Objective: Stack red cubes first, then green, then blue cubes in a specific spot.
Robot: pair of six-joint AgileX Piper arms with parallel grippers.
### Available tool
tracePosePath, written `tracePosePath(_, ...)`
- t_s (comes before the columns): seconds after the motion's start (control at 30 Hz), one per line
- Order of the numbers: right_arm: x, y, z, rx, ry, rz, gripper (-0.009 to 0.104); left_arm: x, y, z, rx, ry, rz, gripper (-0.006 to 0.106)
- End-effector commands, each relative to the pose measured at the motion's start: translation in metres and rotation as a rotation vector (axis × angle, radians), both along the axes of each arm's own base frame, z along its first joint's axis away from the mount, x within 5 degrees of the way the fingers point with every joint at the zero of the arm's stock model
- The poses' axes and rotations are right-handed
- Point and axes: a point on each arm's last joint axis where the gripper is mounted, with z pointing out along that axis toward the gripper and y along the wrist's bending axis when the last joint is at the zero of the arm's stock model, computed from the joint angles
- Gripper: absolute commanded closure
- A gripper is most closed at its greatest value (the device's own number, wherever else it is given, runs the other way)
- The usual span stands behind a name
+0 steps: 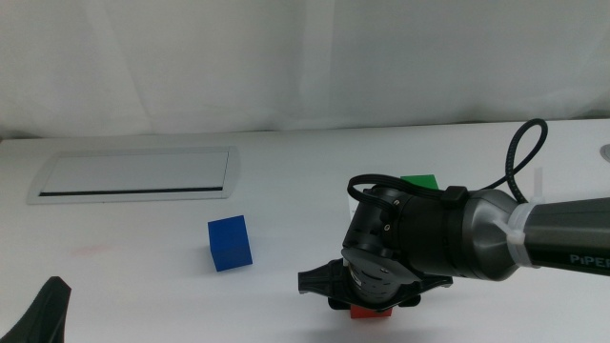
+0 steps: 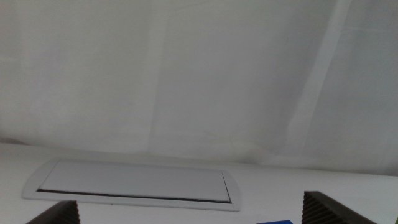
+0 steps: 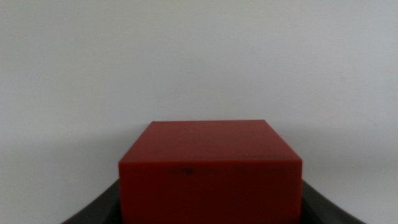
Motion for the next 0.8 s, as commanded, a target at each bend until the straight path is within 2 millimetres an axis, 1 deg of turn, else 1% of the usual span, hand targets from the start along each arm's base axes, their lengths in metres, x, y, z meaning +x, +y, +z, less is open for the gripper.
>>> tracePosePath(0.0, 0.002, 0.003, -0.001, 0.011, -0.018, 0.014, 0.097, 0.0, 0.0, -0.012, -0.014, 0.022, 0.0, 0.011)
tracePosePath(0.1, 0.002, 0.005, -0.005, 0.019, -0.014, 0.017, 0.097, 0.0, 0.0, -0.012, -0.014, 0.022, 0.0, 0.011)
tracePosePath(0.23, 0.001, 0.006, -0.015, 0.018, 0.019, 0.001, 0.097, 0.0, 0.0, -0.012, -0.014, 0.022, 0.0, 0.011)
tracePosePath(0.43, 0.001, 0.008, -0.018, 0.024, 0.028, 0.022, 0.097, 0.0, 0.0, -0.012, -0.014, 0.022, 0.0, 0.011)
tracePosePath(0.5, 0.001, 0.008, -0.018, 0.022, 0.028, 0.031, 0.094, 0.0, 0.0, -0.012, -0.014, 0.022, 0.0, 0.011)
tracePosePath(0.57, 0.0, 0.008, -0.018, 0.02, 0.031, 0.042, 0.087, 0.0, 0.0, -0.012, -0.014, 0.022, 0.0, 0.011)
tracePosePath(0.6, 0.0, 0.009, -0.018, 0.023, 0.039, 0.047, 0.081, 0.0, 0.0, -0.012, -0.014, 0.022, 0.0, 0.012)
tracePosePath(0.63, -0.001, 0.009, -0.016, 0.033, 0.043, 0.061, 0.061, 0.0, 0.0, -0.012, -0.014, 0.022, 0.0, 0.014)
tracePosePath(0.73, -0.001, 0.01, -0.013, 0.046, 0.035, 0.061, 0.016, 0.0, 0.0, -0.012, -0.014, 0.022, 0.0, 0.014)
tracePosePath(0.77, -0.001, 0.01, -0.011, 0.048, 0.033, 0.06, 0.0, 0.0, 0.0, -0.012, -0.014, 0.022, 0.0, 0.014)
